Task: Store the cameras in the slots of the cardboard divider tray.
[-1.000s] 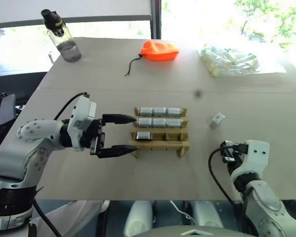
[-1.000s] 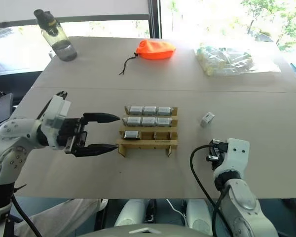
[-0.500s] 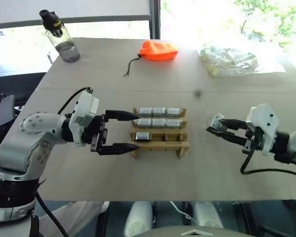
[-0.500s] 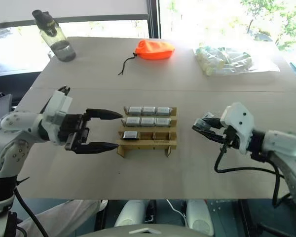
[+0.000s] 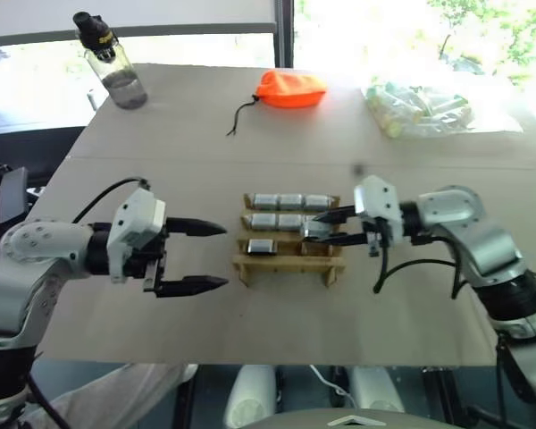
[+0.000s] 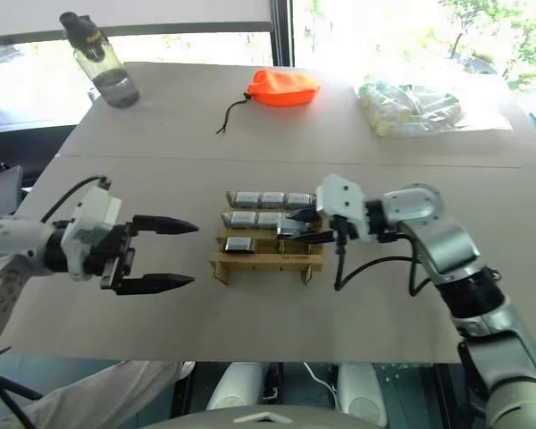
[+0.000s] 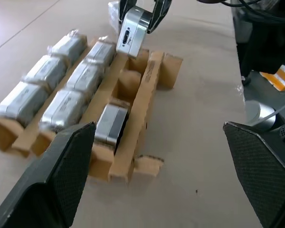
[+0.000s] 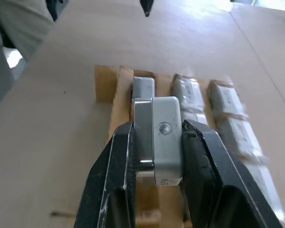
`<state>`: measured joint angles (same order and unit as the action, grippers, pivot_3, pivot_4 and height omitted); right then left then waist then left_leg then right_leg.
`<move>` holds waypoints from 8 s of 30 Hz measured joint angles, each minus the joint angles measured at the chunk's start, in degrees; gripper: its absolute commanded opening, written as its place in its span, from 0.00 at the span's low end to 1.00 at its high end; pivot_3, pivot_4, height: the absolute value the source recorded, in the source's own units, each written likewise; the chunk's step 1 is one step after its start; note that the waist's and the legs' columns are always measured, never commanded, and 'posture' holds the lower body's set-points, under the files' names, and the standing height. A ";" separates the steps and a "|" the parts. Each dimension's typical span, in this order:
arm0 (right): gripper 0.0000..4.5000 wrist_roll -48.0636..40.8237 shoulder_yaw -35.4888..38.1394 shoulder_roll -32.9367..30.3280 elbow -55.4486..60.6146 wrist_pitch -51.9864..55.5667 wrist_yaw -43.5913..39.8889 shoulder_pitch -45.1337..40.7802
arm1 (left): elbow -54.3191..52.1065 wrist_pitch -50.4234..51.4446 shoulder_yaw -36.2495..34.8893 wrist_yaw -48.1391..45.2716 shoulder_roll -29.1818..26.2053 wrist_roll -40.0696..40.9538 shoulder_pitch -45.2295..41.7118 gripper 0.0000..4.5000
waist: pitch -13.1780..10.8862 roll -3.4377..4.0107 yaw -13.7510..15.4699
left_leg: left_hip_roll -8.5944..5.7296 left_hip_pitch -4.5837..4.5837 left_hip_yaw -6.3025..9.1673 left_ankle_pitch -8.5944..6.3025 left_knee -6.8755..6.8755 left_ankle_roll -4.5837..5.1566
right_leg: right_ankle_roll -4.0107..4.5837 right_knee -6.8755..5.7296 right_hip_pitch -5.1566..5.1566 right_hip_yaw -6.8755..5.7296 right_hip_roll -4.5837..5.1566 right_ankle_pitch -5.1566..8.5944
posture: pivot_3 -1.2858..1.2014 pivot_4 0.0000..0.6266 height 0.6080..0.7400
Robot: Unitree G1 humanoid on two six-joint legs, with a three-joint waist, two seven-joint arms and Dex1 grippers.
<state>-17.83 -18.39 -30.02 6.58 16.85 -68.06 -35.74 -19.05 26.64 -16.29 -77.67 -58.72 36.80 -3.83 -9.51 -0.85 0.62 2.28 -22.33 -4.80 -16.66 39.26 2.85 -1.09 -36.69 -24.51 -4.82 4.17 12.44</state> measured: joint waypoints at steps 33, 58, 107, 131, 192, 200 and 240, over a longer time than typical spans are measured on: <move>0.99 4.50 -8.12 3.42 1.53 20.93 1.87 -4.13 | -2.58 -0.61 -4.13 0.24 -0.98 0.50 4.08 0.99 | 0.01 0.00 0.13 | -0.03 -0.27 0.22 0.01 0.12 -0.02 | 0.01 -0.07 -0.16 -0.24 0.01 -0.01 | 0.52 0.24 0.89; 0.99 -0.12 22.38 -19.95 1.90 11.93 8.25 12.52 | 2.02 -2.59 3.19 -1.41 0.03 0.00 -3.69 0.99 | 0.02 0.00 -0.83 | -0.03 -0.11 -0.04 0.02 0.09 -0.01 | -0.02 -0.07 -0.16 0.06 -0.06 0.00 | 0.52 0.24 0.89; 0.16 32.78 -9.99 -9.42 -63.83 -59.71 -20.61 -32.54 | -7.44 -0.64 -4.06 6.34 1.17 2.89 8.06 0.99 | -0.07 0.14 -1.47 | 0.03 -0.15 -0.16 0.04 0.09 -0.07 | 0.02 -0.12 -0.26 0.11 0.03 -0.02 | 0.52 0.24 0.89; 0.16 10.80 -19.29 -10.27 9.38 50.68 -11.49 -31.99 | -0.78 -3.57 3.86 3.36 2.19 0.37 -2.08 0.99 | -0.05 0.16 -1.30 | -0.06 -0.41 0.27 0.04 0.14 -0.06 | 0.04 -0.14 -0.30 -0.30 0.07 -0.03 | 0.52 0.24 0.89; 0.16 2.71 -29.14 -7.56 8.02 52.26 2.45 -33.71 | -0.26 -6.31 4.43 3.20 3.37 -1.82 0.25 0.99 | -0.03 0.14 -1.35 | -0.09 -0.46 0.37 0.04 0.15 -0.06 | 0.02 -0.13 -0.29 -0.41 0.13 -0.03 | 0.52 0.24 0.89; 0.27 3.66 -30.32 -7.15 8.07 51.66 3.77 -32.56 | -0.60 -6.48 4.35 4.14 3.40 -1.81 0.68 0.99 | -0.04 0.14 -1.20 | -0.13 -0.50 0.37 0.03 0.14 -0.06 | 0.02 -0.10 -0.28 -0.43 0.19 -0.03 | 0.52 0.24 0.89; 0.73 -8.13 37.46 -11.03 -18.72 -12.80 -10.60 31.87 | 3.89 -13.41 1.57 21.08 17.43 -10.16 11.14 0.99 | 0.06 0.12 0.02 | -0.07 0.38 0.12 0.03 0.04 -0.02 | 0.00 -0.08 0.39 -0.09 0.07 0.00 | 0.52 0.24 0.89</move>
<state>-25.95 19.07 -41.05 -12.14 4.05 -78.66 -3.87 -15.17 13.23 -14.72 -56.59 -41.29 26.63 7.31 -9.45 -0.74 0.64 2.21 -21.95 -4.69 -16.63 39.31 2.83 -1.09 -36.76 -24.12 -4.91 4.23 12.43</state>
